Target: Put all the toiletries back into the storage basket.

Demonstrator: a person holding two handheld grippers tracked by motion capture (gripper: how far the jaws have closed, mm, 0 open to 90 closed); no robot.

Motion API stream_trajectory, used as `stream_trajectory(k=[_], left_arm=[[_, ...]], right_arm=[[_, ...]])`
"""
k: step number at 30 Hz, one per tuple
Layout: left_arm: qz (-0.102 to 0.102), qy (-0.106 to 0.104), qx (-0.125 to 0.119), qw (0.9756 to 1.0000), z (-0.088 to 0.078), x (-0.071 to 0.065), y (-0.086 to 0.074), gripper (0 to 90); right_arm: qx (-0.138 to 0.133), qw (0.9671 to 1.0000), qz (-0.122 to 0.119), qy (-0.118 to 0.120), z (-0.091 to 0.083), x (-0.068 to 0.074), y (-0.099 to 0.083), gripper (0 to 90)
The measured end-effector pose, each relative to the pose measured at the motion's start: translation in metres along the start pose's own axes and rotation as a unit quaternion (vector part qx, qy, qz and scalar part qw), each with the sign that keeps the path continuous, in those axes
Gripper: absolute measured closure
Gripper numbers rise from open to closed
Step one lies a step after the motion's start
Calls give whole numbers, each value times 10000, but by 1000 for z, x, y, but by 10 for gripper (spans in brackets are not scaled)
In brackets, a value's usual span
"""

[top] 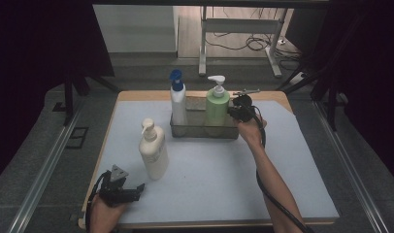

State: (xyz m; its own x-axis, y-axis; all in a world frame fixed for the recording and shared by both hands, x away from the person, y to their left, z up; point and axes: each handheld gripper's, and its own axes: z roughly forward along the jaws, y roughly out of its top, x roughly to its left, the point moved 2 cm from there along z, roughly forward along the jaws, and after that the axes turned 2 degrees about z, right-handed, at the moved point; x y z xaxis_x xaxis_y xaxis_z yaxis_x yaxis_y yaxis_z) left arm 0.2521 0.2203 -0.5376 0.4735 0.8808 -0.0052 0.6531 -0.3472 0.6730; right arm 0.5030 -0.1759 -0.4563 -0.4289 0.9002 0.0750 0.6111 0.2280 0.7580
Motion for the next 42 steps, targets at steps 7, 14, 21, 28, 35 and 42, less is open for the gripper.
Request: stream_trajectory(k=[7,14,21,28,35,42], left_arm=[[1,2,0,10000,0,0,0,122],[0,2,0,10000,0,0,0,122],[1,2,-1,10000,0,0,0,122],[0,1,-2,10000,0,0,0,122],[-2,1,-4,10000,0,0,0,122],[-1,1,-2,10000,0,0,0,122]], right_arm=[[55,9999,48,104,4,1,-2,892],[70,9998,17,162,6,6,-3,892],[135,9997,-25,196,11,12,-5,892],[207,9995,-47,213,14,15,-8,892],[230,9994,-123,234,18,22,-9,892],[252,9993,-140,254,21,27,-9,892]])
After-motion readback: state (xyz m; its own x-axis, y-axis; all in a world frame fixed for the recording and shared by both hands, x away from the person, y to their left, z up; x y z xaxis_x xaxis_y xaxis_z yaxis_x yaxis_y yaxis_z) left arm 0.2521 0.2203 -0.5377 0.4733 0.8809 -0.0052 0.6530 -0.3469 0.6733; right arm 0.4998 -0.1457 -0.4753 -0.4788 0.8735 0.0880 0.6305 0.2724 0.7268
